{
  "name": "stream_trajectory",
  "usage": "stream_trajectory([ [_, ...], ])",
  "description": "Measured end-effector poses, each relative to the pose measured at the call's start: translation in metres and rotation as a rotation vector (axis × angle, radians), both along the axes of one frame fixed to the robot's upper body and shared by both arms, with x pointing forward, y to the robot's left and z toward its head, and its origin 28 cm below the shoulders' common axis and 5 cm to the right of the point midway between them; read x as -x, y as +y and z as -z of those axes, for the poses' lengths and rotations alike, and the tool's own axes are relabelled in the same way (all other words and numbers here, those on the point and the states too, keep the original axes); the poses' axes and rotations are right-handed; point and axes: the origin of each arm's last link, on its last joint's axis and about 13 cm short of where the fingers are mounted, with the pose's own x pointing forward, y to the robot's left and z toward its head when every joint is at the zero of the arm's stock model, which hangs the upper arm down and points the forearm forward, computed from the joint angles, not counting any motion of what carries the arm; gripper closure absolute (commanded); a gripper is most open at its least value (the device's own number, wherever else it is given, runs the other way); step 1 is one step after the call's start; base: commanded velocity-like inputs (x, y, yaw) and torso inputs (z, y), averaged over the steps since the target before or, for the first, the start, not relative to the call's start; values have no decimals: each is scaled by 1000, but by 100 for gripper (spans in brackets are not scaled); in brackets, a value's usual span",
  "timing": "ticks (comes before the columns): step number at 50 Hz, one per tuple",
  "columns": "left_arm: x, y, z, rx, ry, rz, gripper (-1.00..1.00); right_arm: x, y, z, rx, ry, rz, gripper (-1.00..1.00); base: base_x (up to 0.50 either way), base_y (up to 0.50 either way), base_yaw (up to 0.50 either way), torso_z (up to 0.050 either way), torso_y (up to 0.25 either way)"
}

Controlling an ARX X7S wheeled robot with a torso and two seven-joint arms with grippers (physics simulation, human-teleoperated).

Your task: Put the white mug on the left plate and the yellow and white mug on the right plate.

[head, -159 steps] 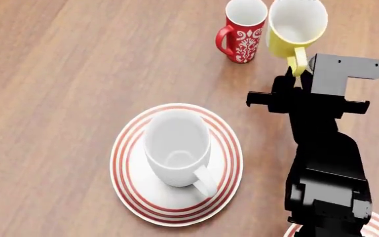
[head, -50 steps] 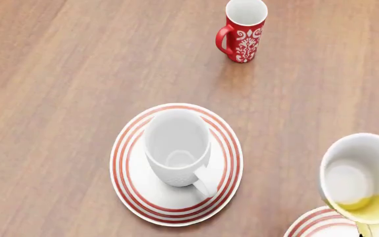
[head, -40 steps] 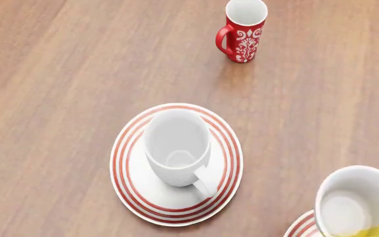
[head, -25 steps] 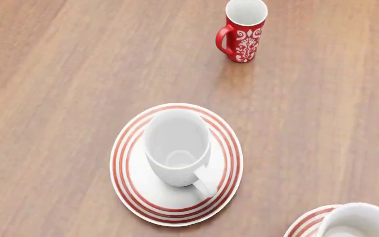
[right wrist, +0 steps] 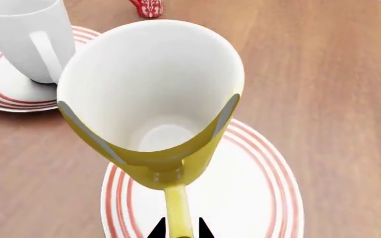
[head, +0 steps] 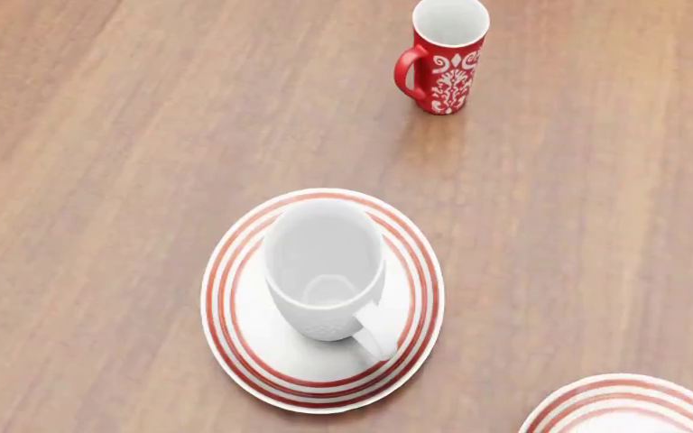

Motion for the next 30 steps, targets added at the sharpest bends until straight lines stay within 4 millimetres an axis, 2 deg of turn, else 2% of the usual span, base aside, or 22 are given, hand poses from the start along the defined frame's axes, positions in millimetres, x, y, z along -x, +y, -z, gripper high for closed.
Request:
stream_trajectory([
  [30,1,0,-1,-4,2,-3,-100,-12,-16,41,-122,37,75,100,0,0,0,0,0],
])
